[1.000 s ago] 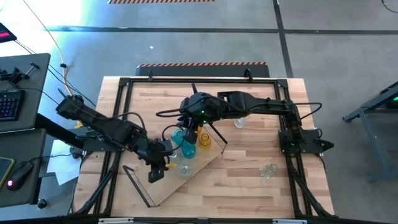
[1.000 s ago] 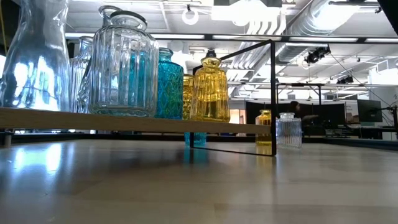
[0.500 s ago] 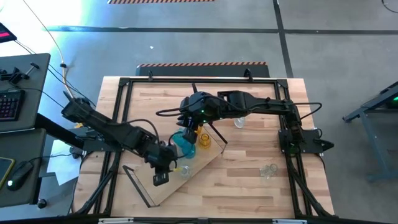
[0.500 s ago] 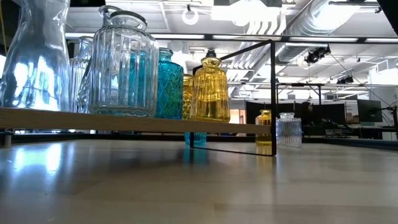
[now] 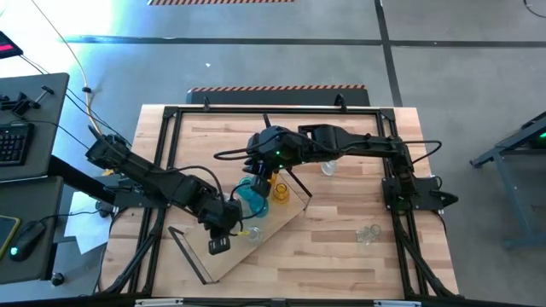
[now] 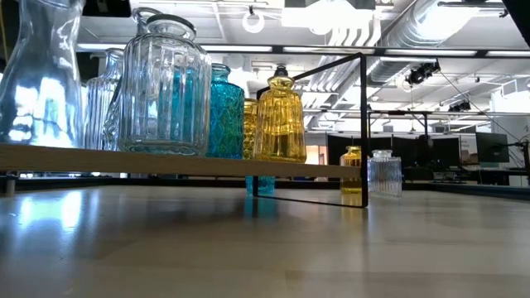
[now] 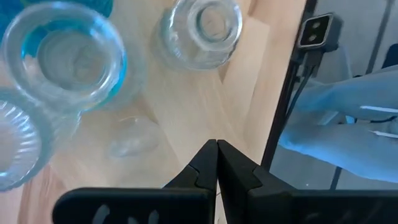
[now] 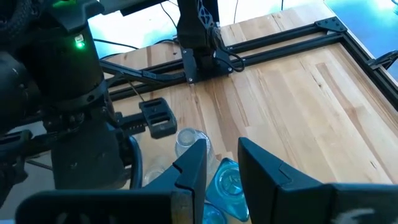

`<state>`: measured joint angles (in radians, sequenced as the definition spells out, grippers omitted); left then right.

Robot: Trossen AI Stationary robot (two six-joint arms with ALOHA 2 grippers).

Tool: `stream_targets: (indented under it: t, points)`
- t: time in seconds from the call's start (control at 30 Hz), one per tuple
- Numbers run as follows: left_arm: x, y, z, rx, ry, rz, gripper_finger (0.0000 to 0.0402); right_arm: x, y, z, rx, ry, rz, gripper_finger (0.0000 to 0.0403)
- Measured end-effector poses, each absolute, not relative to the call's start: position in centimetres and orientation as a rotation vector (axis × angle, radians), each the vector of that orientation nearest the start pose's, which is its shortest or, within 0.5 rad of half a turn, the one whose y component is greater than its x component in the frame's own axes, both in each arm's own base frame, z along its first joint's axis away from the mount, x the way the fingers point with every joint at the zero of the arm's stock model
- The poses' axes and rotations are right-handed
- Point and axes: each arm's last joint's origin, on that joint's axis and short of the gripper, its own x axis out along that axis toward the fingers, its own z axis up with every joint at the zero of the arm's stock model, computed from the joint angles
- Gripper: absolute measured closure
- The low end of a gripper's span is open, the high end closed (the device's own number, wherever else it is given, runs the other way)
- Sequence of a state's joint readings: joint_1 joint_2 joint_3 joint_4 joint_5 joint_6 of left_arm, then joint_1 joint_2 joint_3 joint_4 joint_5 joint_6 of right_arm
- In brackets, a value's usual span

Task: Sort vases onto shelf
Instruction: Put the transparent vase on the shelf

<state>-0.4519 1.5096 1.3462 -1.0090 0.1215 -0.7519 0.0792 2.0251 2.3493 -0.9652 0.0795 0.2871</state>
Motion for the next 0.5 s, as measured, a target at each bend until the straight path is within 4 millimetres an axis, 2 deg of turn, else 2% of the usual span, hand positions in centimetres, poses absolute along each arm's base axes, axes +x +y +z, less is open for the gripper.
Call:
stream_targets:
  t: [0.5]
  points:
    - [25.66, -12.83, 29.50, -0.431, 1.341, -0.003, 0.0401, 42.28, 3.12, 41.47, 0.222, 0.675, -0.098, 0.0329]
